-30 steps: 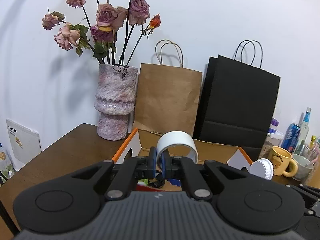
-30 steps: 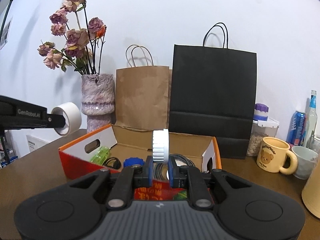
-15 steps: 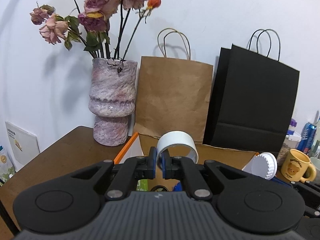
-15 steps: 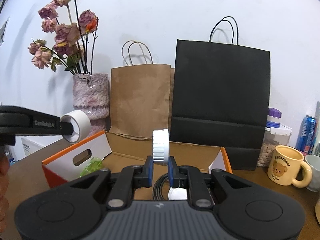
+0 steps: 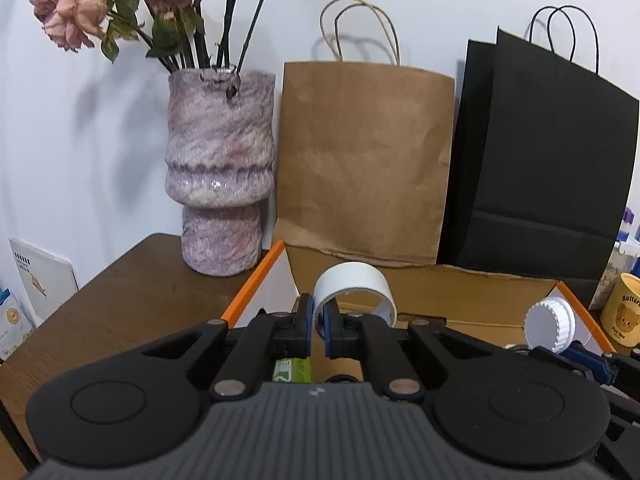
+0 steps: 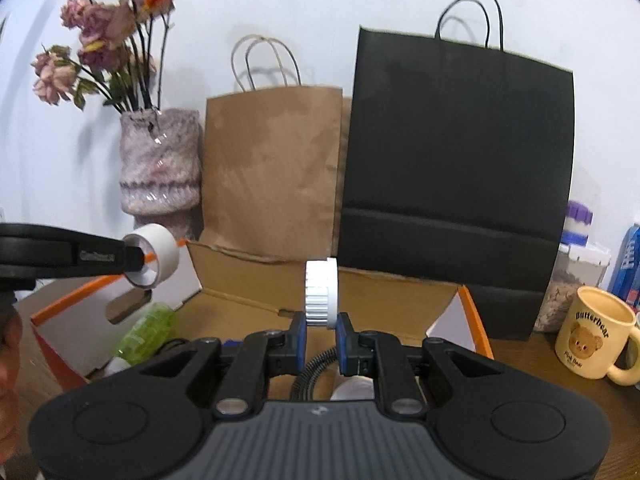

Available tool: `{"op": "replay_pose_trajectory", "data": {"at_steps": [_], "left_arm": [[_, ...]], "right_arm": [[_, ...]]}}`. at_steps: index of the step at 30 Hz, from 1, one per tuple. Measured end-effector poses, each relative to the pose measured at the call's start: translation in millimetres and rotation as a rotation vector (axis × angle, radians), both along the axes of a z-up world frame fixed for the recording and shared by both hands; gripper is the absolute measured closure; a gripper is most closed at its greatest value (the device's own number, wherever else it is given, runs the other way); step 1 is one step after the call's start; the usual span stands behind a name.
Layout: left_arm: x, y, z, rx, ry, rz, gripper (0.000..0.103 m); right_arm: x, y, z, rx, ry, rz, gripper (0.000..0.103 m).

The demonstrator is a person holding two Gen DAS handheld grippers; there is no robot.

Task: Organize rigid objects
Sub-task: 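Carry the tape roll and spray bottle over the box with both grippers, then open both grippers to drop the tape roll and white item into the box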

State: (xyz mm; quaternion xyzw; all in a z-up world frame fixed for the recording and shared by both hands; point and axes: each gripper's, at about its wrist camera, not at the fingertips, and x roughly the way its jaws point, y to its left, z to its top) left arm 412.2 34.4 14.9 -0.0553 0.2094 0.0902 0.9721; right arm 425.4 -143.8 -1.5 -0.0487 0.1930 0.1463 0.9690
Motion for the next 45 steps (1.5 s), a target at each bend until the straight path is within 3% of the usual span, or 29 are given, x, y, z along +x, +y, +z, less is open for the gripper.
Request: {"op": "replay_pose_trajectory", "data": {"at_steps": [5, 8, 10, 12, 14, 15, 17, 18, 30, 39, 45], "left_arm": [[-1, -1, -2, 0.014, 0.012, -0.005, 0.095], [-1, -2, -2, 0.019, 0.02, -0.009, 0.08], [-2, -2, -3, 0.025, 0.019, -0.002, 0.04], [-4, -3, -2, 0.043, -0.003, 0.008, 0.023], [-6, -5, 1, 0.051, -0.017, 0.001, 0.012], [-6, -5, 1, 0.05, -0.019, 0.002, 0.0], [-8, -6, 2, 0.049, -0.038, 0.002, 0.0], [-8, -6, 2, 0.049, -0.034, 0.001, 0.0], [-18, -9, 4, 0.055, -0.011, 0.021, 0.0], [-64, -20, 11, 0.084, -0.017, 0.021, 0.0], [-105, -26, 12, 0.087, 0.025, 0.015, 0.0]], "right_arm": [[-1, -2, -5, -0.012, 0.014, -0.003, 0.089], [-2, -4, -7, -0.013, 0.02, -0.013, 0.084], [-1, -6, -9, -0.009, 0.03, -0.024, 0.071], [0, -9, -9, -0.002, 0.036, -0.036, 0.055], [0, -12, -9, 0.009, 0.035, -0.047, 0.034], [0, -13, -9, 0.013, 0.033, -0.053, 0.028], [-1, -14, -9, 0.015, 0.023, -0.065, 0.001], [-1, -14, -9, 0.011, 0.016, -0.069, 0.0], [-16, -20, -1, -0.002, -0.023, -0.083, 0.0], [-60, -47, 4, -0.022, -0.063, -0.077, 0.0], [-102, -69, 4, -0.027, -0.055, -0.062, 0.0]]}}
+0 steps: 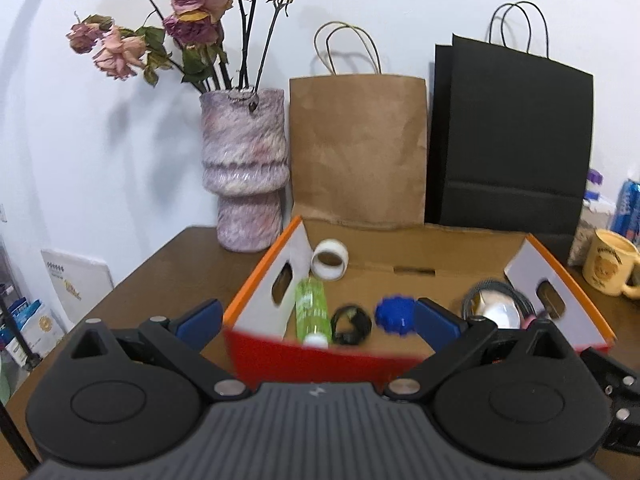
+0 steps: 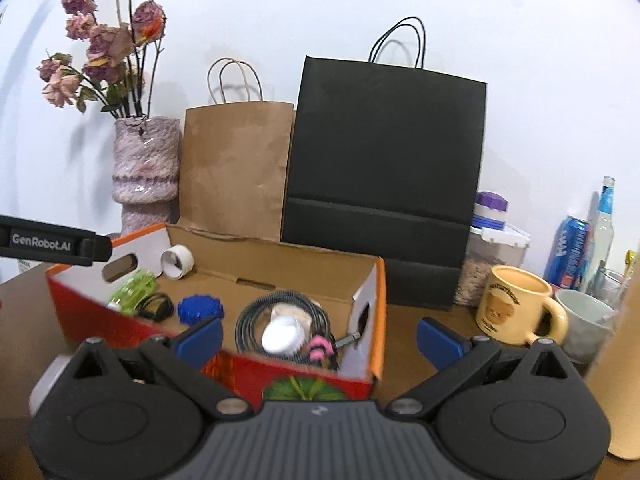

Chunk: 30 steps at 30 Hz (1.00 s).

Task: Organize rigid objects
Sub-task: 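Move both grippers out of the box toward the items on the table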

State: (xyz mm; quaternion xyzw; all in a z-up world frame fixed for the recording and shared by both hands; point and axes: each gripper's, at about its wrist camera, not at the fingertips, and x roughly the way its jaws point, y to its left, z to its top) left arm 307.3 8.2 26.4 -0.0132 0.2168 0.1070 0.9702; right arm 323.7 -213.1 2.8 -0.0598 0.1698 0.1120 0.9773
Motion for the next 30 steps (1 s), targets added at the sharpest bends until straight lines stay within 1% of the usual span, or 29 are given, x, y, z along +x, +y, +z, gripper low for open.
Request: {"op": "replay_pose_trajectory", "data": {"at_steps": [4, 9, 12, 16, 18, 20, 25, 30], "left_arm": [[-26, -3, -2, -0.009, 0.048, -0.013, 0.0], [-60, -10, -7, -0.022, 0.088, -0.027, 0.0], [-76, -17, -13, -0.018, 0.119, -0.042, 0.0], [-94, -26, -25, -0.008, 0.187, -0.05, 0.0], [-99, -29, -29, -0.016, 0.208, -0.051, 0.0], [-102, -32, -31, -0.021, 0.216, -0.044, 0.0], [-98, -42, -33, -0.027, 0.222, -0.021, 0.0], [-82, -60, -38, -0.006, 0.215, -0.001, 0.0]], "right_arm": [[-26, -13, -1, 0.003, 0.017, 0.004, 0.0], [-52, -27, -6, 0.0, 0.058, 0.009, 0.0], [-67, -34, -10, 0.002, 0.096, 0.019, 0.0], [-85, -41, -14, 0.001, 0.16, 0.036, 0.0], [-91, -42, -16, -0.003, 0.199, 0.047, 0.0], [-96, -42, -19, -0.012, 0.216, 0.058, 0.0], [-95, -49, -20, 0.008, 0.2, 0.036, 0.0], [-85, -68, -23, 0.05, 0.211, -0.033, 0.0]]}}
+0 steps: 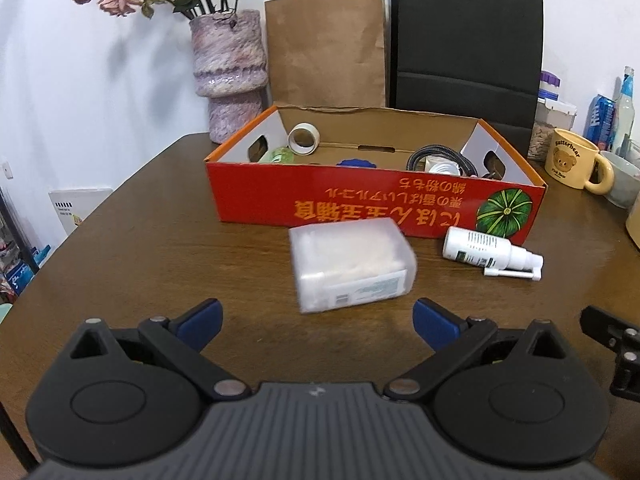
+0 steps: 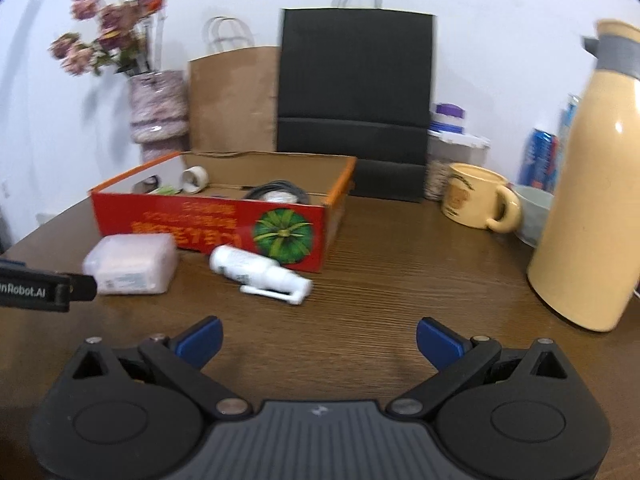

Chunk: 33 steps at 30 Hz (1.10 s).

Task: Organize rigid objects
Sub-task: 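Move both grippers out of the box toward the items on the table, then grasp the clear plastic box with the left gripper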

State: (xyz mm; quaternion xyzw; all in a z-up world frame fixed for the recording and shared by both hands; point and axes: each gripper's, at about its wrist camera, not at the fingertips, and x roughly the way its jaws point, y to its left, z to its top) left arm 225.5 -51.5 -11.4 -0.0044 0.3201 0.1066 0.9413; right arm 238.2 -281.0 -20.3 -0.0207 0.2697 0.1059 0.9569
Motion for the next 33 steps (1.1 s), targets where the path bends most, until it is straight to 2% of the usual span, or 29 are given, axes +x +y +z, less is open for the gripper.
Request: {"op": "replay_pose_trajectory", "data": {"at_steps": [8, 12, 17, 19, 20, 21, 27, 33], "left_arm": [[41, -24, -6, 0.027, -0.03, 0.071, 0.0], [64, -33, -14, 0.076, -0.018, 0.134, 0.0], [80, -30, -23, 0.079, -0.01, 0.171, 0.0], [86, -26, -26, 0.053, 0.0, 0.161, 0.0], [86, -22, -26, 0.033, 0.003, 0.154, 0.002], [85, -20, -27, 0.012, 0.005, 0.147, 0.019], [71, -2, -22, -0.049, -0.01, 0.097, 0.02], [55, 14, -14, -0.044, -0.059, 0.075, 0.02]], "right_arm": [[12, -16, -7, 0.035, 0.021, -0.062, 0.0], [12, -15, -7, 0.029, 0.019, -0.057, 0.0], [12, -15, -8, 0.028, 0.021, -0.06, 0.0], [13, -14, -9, 0.027, 0.023, -0.062, 0.0], [13, -15, -9, 0.027, 0.024, -0.063, 0.0], [14, -15, -10, 0.027, 0.026, -0.065, 0.0], [17, -17, -12, 0.036, 0.036, -0.073, 0.0], [18, -14, -15, 0.036, 0.038, -0.068, 0.0]]}}
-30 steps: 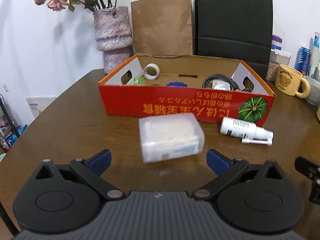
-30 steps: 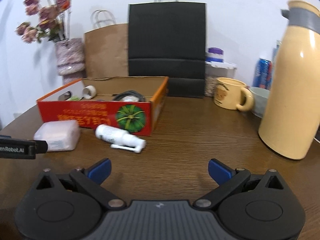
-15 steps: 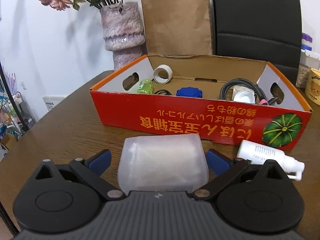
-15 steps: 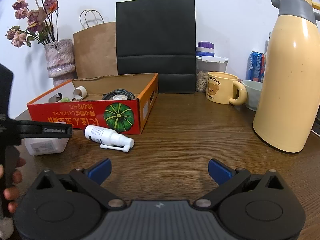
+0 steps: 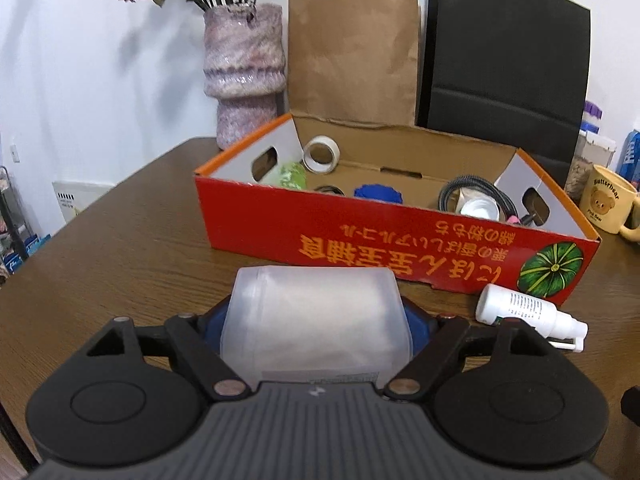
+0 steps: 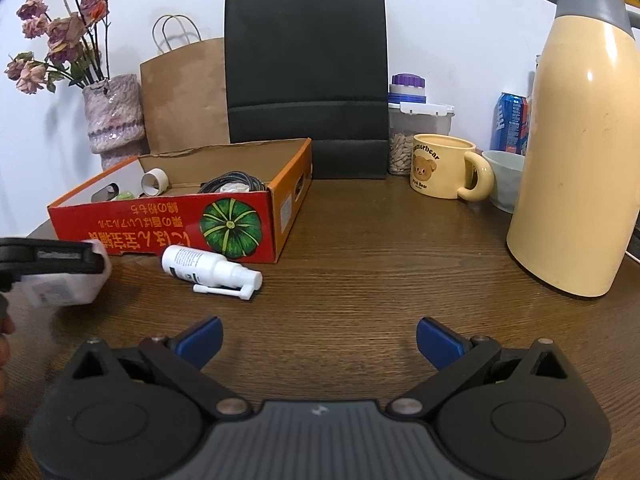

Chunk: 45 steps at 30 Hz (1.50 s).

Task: Organize rigid objects
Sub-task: 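Grasp the clear plastic box with the left gripper, then grasp the white spray bottle with the right gripper while the left gripper holds the clear box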

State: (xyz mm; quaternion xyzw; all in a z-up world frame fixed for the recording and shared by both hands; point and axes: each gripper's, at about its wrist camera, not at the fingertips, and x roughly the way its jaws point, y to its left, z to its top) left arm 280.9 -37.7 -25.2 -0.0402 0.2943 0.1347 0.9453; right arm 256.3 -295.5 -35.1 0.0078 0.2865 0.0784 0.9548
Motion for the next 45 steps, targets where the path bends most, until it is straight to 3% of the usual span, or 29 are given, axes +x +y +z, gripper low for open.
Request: {"op": "replay_pose_trajectory", "data": {"at_steps": [13, 21, 32, 45], "left_arm": [[-23, 37, 15, 0.026, -0.067, -0.031, 0.02], [-25, 73, 15, 0.024, -0.074, -0.016, 0.02], [-22, 88, 16, -0.003, -0.074, -0.027, 0.02], [-20, 96, 16, -0.013, -0.075, -0.02, 0.02]], "right_arm": [[-1, 13, 0, -0.029, -0.036, -0.011, 0.0], [4, 54, 0, -0.039, -0.022, -0.005, 0.0], [39, 112, 3, -0.041, -0.008, -0.051, 0.0], [83, 133, 0, -0.036, 0.028, -0.131, 0.0]]}}
